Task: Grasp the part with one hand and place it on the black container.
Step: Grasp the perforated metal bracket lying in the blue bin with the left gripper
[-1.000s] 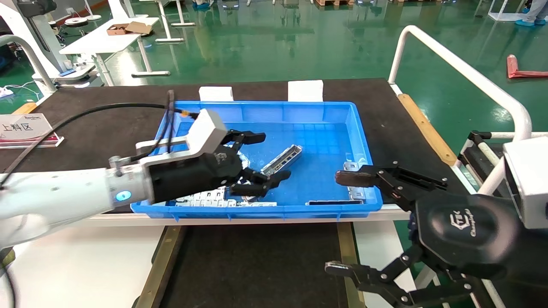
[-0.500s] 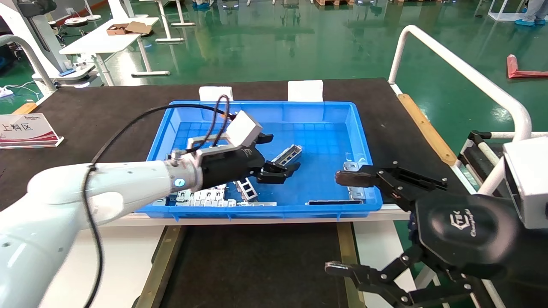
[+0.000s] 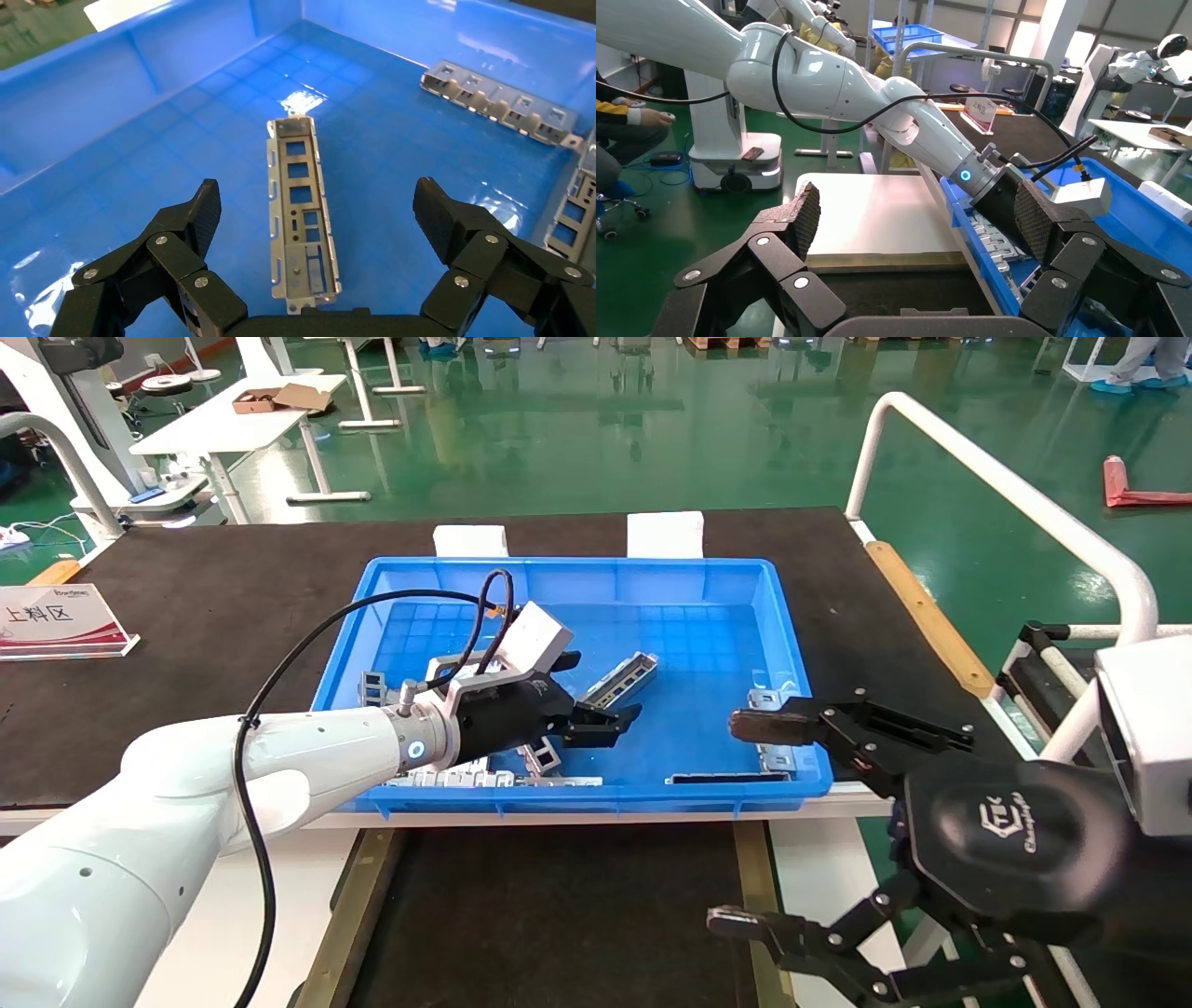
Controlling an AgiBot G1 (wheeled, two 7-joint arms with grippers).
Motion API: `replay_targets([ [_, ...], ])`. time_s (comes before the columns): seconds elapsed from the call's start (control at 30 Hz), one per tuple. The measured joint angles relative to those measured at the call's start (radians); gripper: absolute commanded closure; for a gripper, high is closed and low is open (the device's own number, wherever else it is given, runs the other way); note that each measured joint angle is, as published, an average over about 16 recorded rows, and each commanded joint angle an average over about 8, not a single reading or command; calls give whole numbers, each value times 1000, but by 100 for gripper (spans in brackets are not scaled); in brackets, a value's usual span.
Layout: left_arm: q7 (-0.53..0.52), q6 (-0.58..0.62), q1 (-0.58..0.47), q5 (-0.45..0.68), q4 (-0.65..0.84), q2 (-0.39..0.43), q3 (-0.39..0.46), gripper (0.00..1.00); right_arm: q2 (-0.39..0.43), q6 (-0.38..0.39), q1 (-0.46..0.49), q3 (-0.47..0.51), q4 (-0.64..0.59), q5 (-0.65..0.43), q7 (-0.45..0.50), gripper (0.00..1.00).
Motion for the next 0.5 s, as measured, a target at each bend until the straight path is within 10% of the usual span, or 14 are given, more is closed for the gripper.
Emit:
replay_targets([
  [0.5, -47, -74, 19, -86, -12, -2, 114, 100, 0, 0, 0, 0, 0, 0, 0, 100],
])
